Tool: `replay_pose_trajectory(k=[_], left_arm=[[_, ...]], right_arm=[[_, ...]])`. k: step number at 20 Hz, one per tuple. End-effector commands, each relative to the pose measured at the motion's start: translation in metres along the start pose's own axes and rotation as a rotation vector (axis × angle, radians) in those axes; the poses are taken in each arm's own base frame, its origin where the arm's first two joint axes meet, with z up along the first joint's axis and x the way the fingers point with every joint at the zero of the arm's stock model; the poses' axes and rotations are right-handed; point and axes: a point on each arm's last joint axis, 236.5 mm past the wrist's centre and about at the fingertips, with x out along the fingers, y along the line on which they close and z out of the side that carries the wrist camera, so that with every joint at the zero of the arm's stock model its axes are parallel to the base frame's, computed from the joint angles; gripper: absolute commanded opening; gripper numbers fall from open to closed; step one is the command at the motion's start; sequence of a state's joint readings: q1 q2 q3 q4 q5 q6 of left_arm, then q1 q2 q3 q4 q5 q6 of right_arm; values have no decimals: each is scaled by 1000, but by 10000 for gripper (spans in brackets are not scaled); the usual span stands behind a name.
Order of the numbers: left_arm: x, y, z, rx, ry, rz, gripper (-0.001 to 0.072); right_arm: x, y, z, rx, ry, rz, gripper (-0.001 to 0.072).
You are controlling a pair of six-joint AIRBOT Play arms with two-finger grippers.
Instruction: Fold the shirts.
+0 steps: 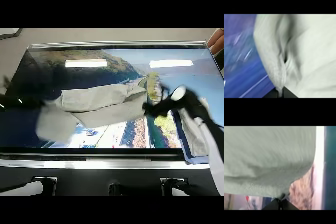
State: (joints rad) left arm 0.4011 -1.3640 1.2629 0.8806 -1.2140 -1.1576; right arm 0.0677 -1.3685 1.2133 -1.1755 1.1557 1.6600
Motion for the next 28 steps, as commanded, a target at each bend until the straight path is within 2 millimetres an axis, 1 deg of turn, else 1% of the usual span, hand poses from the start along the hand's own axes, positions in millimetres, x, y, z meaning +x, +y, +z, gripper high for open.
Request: replay_pose_trajectory(k=[1,2,3,4,5,6,7,8,9,10,11,12,13,14,15,16,17,18,19,20,21,22,23,24,25,26,27,28], left_arm=[[-159,-154,111,191,-548,-241,37],[-227,-196,127,274,-725,-245,37],[-302,-231,133,344,-916,-200,37],[-370,-254,126,389,-1086,-118,37],[-419,-265,110,401,-1201,-30,37],[-452,-272,89,385,-1275,35,37],[-473,-280,66,359,-1320,55,37],[-483,-291,47,360,-1342,42,37],[-494,-303,32,382,-1373,32,37],[-507,-313,21,399,-1415,26,37],[-519,-319,13,412,-1461,21,37],[-525,-323,10,418,-1485,18,37],[-524,-322,10,419,-1480,20,37],[-517,-318,12,413,-1453,33,37],[-507,-312,15,406,-1412,49,37],[-493,-304,20,393,-1355,64,37],[-478,-293,26,381,-1294,86,37],[-457,-279,34,376,-1210,116,37],[-433,-263,42,356,-1120,134,37],[-405,-242,53,318,-1018,143,37],[-369,-218,63,289,-907,151,36],[-329,-191,75,264,-801,154,37],[-286,-166,81,227,-703,145,37],[-234,-139,83,186,-590,133,37],[-181,-116,79,140,-488,117,37],[-125,-93,71,87,-402,105,38],[-76,-74,64,70,-351,108,38],[-29,-56,57,55,-320,119,39]], right_arm=[[-200,38,99,-248,-587,-147,41],[-288,54,113,-297,-819,-191,42],[-385,69,108,-324,-1060,-229,42],[-470,76,84,-311,-1263,-255,42],[-526,81,54,-277,-1390,-239,41],[-560,84,24,-252,-1462,-202,41],[-573,84,4,-237,-1486,-176,41],[-574,82,-8,-228,-1473,-173,41],[-569,76,-15,-215,-1442,-184,42],[-565,73,-17,-208,-1422,-190,42],[-564,73,-18,-207,-1418,-191,42],[-565,73,-18,-208,-1421,-190,42],[-565,73,-18,-207,-1421,-189,42],[-562,73,-18,-205,-1411,-189,42],[-556,70,-16,-198,-1386,-197,42],[-544,66,-13,-187,-1340,-212,42],[-528,61,-8,-176,-1278,-222,42],[-502,58,-1,-165,-1184,-224,43],[-471,52,8,-149,-1072,-244,42],[-430,40,20,-127,-934,-279,41],[-382,26,32,-106,-784,-318,42],[-334,16,44,-98,-655,-334,43],[-283,8,55,-95,-540,-333,43],[-227,1,65,-93,-430,-317,43],[-177,-6,71,-82,-346,-298,43],[-128,-14,77,-55,-277,-276,43],[-87,-23,86,-27,-240,-264,43],[-56,-32,94,-16,-216,-265,43]])
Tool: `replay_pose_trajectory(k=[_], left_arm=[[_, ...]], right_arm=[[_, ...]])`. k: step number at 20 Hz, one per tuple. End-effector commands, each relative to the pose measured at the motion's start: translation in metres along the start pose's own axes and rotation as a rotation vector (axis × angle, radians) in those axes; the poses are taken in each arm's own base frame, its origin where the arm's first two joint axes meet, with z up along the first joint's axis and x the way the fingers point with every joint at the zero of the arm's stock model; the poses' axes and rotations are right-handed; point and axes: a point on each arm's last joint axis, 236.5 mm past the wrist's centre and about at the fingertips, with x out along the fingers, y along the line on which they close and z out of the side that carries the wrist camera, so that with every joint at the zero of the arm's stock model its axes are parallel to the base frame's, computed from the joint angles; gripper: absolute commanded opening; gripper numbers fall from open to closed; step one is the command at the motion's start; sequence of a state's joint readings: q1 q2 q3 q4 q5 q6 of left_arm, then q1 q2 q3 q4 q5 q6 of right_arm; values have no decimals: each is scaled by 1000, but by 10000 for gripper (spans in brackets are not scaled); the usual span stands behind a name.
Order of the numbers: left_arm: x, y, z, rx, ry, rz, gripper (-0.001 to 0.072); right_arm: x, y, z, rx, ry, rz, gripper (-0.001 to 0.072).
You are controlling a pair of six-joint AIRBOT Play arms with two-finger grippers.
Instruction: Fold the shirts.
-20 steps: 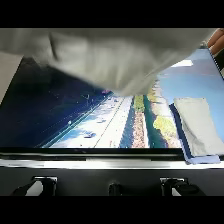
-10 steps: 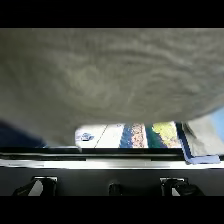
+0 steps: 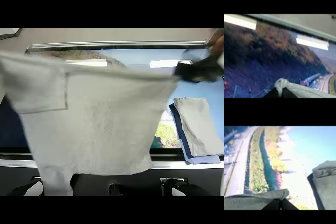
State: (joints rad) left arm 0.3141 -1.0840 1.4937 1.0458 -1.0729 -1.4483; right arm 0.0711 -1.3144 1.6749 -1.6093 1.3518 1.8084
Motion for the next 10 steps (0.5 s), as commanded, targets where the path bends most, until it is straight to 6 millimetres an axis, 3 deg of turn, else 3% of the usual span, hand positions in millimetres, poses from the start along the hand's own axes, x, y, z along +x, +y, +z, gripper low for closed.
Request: replay_pose_trajectory(k=[1,3,5,8,10], left_arm=[[131,35,-112,-64,188,17,38],[178,44,-137,-83,197,38,38],[209,45,-141,-140,174,31,38],[235,49,-123,-228,95,23,38],[240,53,-109,-231,55,28,39]], right_arm=[[136,17,-39,46,177,40,43],[171,18,-35,56,158,40,42],[189,21,-13,80,58,57,42],[188,30,35,146,-142,108,43],[186,29,54,172,-222,111,43]])
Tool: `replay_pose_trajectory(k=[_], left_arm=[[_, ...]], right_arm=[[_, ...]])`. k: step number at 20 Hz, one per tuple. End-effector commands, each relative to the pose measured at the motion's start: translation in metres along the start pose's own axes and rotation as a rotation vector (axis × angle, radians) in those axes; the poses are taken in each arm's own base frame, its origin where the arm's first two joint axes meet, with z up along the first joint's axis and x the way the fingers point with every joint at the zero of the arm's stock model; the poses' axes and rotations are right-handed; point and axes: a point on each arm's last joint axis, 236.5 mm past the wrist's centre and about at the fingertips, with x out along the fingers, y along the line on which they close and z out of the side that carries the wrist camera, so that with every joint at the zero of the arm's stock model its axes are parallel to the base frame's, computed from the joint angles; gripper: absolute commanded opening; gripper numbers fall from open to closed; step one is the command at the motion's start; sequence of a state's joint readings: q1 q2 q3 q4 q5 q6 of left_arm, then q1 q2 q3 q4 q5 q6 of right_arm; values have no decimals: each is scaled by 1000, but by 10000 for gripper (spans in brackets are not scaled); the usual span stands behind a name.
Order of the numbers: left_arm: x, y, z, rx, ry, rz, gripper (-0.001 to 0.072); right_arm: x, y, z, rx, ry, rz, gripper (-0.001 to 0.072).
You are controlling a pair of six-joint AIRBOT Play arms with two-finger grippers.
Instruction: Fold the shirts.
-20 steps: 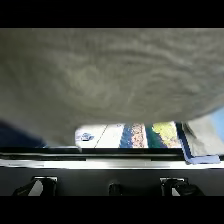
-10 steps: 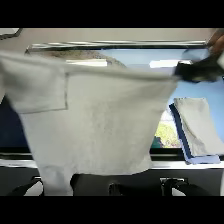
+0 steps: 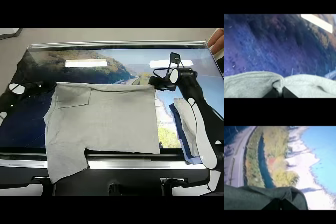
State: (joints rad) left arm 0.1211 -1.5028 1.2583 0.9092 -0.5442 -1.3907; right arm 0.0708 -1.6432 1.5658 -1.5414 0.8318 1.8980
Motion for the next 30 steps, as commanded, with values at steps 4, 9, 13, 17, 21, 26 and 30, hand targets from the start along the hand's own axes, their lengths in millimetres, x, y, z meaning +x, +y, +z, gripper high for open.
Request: replay_pose_trajectory(k=[4,9,13,17,21,26,30], left_arm=[[9,18,29,-60,-57,5,39],[-30,70,-60,-15,395,50,38],[-71,101,-120,2,704,113,38],[-75,106,-132,0,755,127,38],[-72,111,-152,-22,813,126,38],[-92,112,-143,-63,847,127,478],[-145,133,-143,-115,886,183,456]], right_arm=[[7,-25,28,189,-88,16,42],[-34,-58,-100,-12,494,-84,43],[-57,-63,-152,-7,729,-101,42],[-57,-59,-183,17,826,-68,43],[-40,-46,-209,84,886,-4,43],[-59,-46,-190,54,874,33,403],[-117,-87,-177,131,894,22,464]])
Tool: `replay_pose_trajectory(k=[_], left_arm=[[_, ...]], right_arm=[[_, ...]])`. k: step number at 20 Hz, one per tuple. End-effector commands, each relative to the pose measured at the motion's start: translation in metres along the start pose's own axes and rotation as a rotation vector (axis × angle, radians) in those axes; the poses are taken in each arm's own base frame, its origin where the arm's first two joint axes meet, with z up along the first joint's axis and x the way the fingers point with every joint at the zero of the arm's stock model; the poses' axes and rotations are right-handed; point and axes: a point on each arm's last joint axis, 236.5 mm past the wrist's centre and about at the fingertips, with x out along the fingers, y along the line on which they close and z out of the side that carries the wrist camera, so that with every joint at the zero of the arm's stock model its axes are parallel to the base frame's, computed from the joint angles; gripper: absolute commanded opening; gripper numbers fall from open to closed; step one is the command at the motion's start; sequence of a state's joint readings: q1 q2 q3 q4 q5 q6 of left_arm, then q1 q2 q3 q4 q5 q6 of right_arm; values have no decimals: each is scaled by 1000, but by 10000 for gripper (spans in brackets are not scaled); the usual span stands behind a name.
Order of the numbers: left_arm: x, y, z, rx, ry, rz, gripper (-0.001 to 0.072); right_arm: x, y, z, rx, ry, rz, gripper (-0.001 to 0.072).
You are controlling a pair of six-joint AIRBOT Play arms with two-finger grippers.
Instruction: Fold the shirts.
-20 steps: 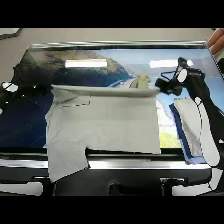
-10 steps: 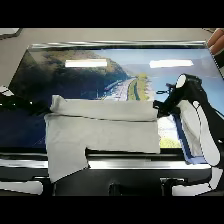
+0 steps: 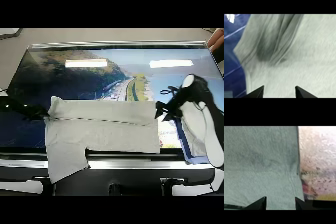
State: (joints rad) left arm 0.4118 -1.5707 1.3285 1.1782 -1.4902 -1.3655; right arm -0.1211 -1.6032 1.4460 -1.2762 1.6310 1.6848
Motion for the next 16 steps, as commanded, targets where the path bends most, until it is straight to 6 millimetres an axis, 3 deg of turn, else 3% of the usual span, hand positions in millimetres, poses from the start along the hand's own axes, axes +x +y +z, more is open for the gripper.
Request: replay_pose_trajectory(k=[1,3,5,8,12,15,16], left_arm=[[-14,24,-44,-62,53,29,456],[10,33,-89,-114,71,18,455],[37,40,-136,-172,104,2,455],[59,44,-181,-160,162,-33,455],[81,49,-195,-165,179,-15,455],[87,49,-190,-146,158,5,441],[88,50,-187,-144,147,12,345]], right_arm=[[-28,-32,-32,55,17,-4,464],[-13,-46,-50,82,-8,-42,463],[11,-42,-69,90,-10,5,463],[27,-48,-87,71,5,-6,464],[26,-48,-84,61,-18,-2,465],[27,-48,-84,50,-14,-3,467],[28,-48,-87,47,-3,-3,468]])
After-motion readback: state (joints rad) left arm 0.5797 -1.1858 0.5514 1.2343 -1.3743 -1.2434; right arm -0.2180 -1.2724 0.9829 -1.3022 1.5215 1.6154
